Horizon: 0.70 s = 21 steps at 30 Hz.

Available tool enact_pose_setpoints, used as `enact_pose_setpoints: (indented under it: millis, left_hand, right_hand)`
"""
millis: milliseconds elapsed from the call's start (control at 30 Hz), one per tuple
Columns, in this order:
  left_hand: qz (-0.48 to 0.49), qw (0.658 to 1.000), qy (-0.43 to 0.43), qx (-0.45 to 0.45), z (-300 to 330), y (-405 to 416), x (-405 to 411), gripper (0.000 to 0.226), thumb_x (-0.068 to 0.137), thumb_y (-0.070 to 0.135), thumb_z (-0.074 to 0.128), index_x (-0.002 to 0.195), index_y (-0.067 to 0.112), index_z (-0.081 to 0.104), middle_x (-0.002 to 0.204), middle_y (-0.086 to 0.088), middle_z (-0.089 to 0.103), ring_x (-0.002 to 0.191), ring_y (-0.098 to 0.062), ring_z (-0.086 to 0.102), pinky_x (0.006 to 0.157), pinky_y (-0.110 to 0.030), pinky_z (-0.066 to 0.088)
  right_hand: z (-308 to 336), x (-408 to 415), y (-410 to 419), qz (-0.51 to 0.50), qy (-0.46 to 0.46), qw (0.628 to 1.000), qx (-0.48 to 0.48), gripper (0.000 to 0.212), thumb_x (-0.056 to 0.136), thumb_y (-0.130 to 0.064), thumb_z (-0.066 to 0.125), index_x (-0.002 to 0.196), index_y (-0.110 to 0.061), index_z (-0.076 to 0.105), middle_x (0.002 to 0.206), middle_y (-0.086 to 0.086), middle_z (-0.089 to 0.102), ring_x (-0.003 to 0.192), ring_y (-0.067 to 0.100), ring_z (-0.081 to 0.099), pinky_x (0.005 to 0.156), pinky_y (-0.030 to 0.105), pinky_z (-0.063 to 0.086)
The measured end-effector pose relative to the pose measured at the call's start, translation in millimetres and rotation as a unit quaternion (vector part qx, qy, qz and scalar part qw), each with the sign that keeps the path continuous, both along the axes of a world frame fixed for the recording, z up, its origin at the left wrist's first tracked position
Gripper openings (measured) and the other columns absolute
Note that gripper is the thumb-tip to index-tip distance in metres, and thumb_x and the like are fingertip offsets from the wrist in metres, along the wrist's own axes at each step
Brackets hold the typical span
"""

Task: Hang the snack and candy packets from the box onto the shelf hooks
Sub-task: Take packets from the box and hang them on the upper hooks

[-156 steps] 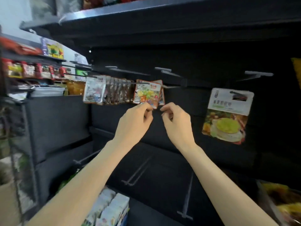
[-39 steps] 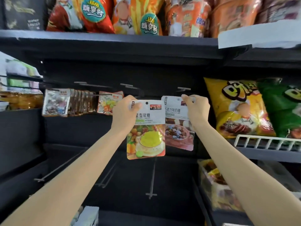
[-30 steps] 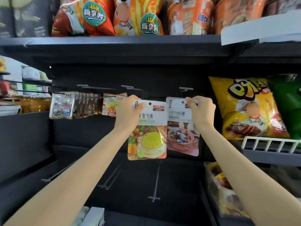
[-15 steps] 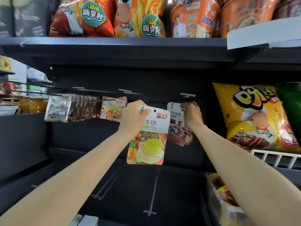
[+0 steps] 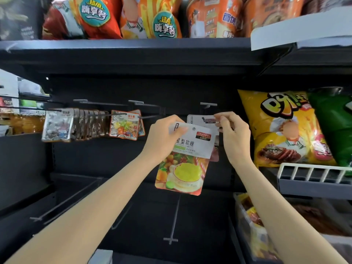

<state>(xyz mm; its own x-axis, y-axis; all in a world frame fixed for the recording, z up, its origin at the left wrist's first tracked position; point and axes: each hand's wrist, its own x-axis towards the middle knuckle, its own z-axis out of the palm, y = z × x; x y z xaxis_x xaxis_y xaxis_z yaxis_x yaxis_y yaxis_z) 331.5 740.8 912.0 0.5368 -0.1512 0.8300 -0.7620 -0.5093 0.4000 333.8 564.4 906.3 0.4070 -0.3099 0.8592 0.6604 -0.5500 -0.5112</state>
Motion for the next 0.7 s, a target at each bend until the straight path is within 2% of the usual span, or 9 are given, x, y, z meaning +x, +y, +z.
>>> enact_pose_setpoints:
  millis: [167,233,300,367,433,567,700]
  left_hand:
    - [-0.046,0.995,-0.012,-0.085,3.4,-20.6,2.5,0.008,0.090,0.020,0.060,0.095,0.015,0.064,0.083,0.010,0.063,0.078,-0.003,0.060,0.066,-0.021,0.047]
    - [-0.051,0.992,-0.019,-0.110,3.3,-27.1,5.3,0.015,0.090,0.018,0.060,0.105,0.018,0.060,0.090,0.015,0.060,0.082,0.003,0.059,0.070,-0.014,0.047]
    - [-0.033,0.993,-0.034,-0.111,1.0,-31.7,9.1,0.026,0.091,0.017,0.059,0.116,0.021,0.056,0.103,0.017,0.056,0.090,0.007,0.053,0.078,-0.001,0.038]
    - [-0.009,0.995,-0.042,-0.092,-1.9,-35.2,14.9,0.025,0.092,0.017,0.057,0.117,0.021,0.059,0.109,0.007,0.057,0.094,0.004,0.047,0.078,0.005,0.030]
    - [0.007,0.996,-0.029,-0.082,-3.4,-38.0,19.3,0.023,0.093,0.017,0.056,0.114,0.021,0.063,0.107,0.001,0.055,0.094,-0.001,0.045,0.075,0.006,0.029]
    - [-0.009,0.995,-0.038,-0.091,-3.3,-41.8,21.3,0.028,0.092,0.015,0.057,0.118,0.021,0.065,0.101,0.006,0.051,0.091,0.000,0.046,0.076,0.000,0.035]
    - [-0.019,0.995,-0.050,-0.090,-4.4,-46.0,25.6,0.031,0.091,0.012,0.058,0.121,0.019,0.063,0.101,0.004,0.051,0.084,0.004,0.047,0.077,0.003,0.033]
  right_hand:
    - [-2.8,-14.1,-0.3,0.051,0.021,0.997,-0.059,0.018,0.095,-0.022,0.055,0.111,-0.021,0.063,0.105,-0.001,0.062,0.096,0.012,0.060,0.073,0.028,0.053]
    - [-1.7,-11.0,-0.8,0.042,0.025,0.996,-0.078,0.025,0.094,-0.018,0.056,0.117,-0.024,0.062,0.108,-0.003,0.060,0.099,0.011,0.059,0.076,0.029,0.054]
    - [-0.8,-7.4,-0.2,0.021,0.028,0.996,-0.085,0.029,0.094,-0.014,0.056,0.119,-0.025,0.063,0.107,-0.005,0.057,0.095,0.005,0.056,0.075,0.017,0.050]
    - [-1.1,-4.2,1.4,0.006,0.023,0.996,-0.086,0.027,0.094,-0.013,0.056,0.117,-0.024,0.066,0.103,-0.007,0.054,0.088,0.000,0.052,0.070,0.005,0.044]
    - [-2.5,-1.6,2.2,0.005,0.017,0.997,-0.072,0.026,0.094,-0.013,0.056,0.115,-0.021,0.068,0.102,-0.006,0.053,0.086,-0.002,0.050,0.068,0.001,0.041]
    - [-7.1,1.7,2.6,-0.016,-0.015,0.998,-0.055,0.025,0.094,-0.010,0.056,0.114,-0.017,0.068,0.103,-0.002,0.053,0.087,-0.004,0.049,0.070,0.002,0.041]
    - [-9.6,9.2,0.3,-0.024,-0.022,0.999,-0.042,0.026,0.094,-0.006,0.055,0.114,-0.015,0.068,0.101,-0.004,0.051,0.087,-0.004,0.050,0.073,0.003,0.043]
